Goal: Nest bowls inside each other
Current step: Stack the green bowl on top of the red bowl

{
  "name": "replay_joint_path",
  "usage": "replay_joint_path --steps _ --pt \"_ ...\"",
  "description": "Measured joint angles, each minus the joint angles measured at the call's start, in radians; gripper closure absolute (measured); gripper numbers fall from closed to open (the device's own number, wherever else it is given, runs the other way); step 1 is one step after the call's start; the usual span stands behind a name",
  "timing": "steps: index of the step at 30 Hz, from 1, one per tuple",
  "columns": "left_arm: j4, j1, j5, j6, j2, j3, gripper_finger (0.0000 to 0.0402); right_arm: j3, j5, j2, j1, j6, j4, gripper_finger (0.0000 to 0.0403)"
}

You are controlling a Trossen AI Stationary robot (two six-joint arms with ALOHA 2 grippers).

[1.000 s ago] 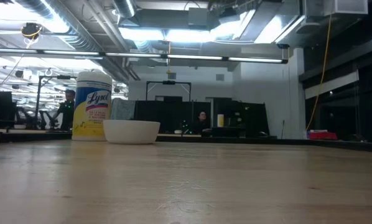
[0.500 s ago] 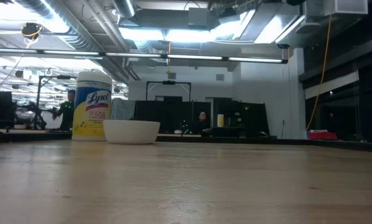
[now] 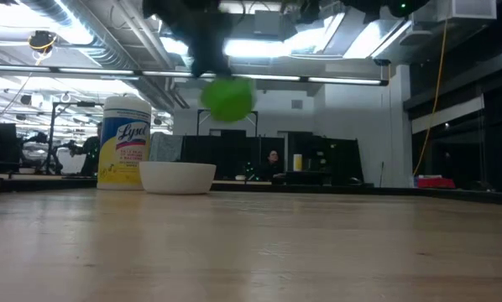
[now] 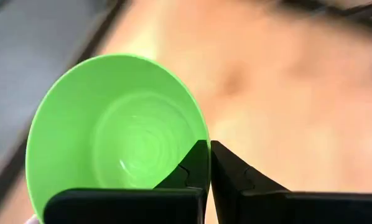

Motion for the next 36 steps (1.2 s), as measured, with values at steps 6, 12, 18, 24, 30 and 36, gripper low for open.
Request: replay_joint_path --steps 6,12,18,24,30,36 --pt "-0.084 0.063 -0.201 0.036 0.024 -0.022 0.04 0.0 0.0 0.0 0.0 -0.01 -0.001 0.025" --pt "-0.154 0.047 -0.285 0.072 0.102 -0.046 0.04 0.0 0.0 0.0 0.001 -0.006 0.0 0.0245" --pt "-0.125 0.018 -0.284 0.048 0.155 -0.094 0.0399 0.0 -0.001 0.0 0.016 0.004 0.001 0.024" --pt "-0.066 0.004 -0.288 0.023 0.168 -0.141 0.0399 0.0 -0.001 0.0 0.029 0.002 0.0 0.0253" --pt "-0.065 0.005 -0.31 0.021 0.169 -0.161 0.0399 0.0 0.0 0.0 0.029 0.005 0.0 0.026" --pt "-0.028 0.008 -0.312 0.035 0.169 -0.161 0.0398 0.0 -0.001 0.0 0.029 0.007 0.0 0.0248"
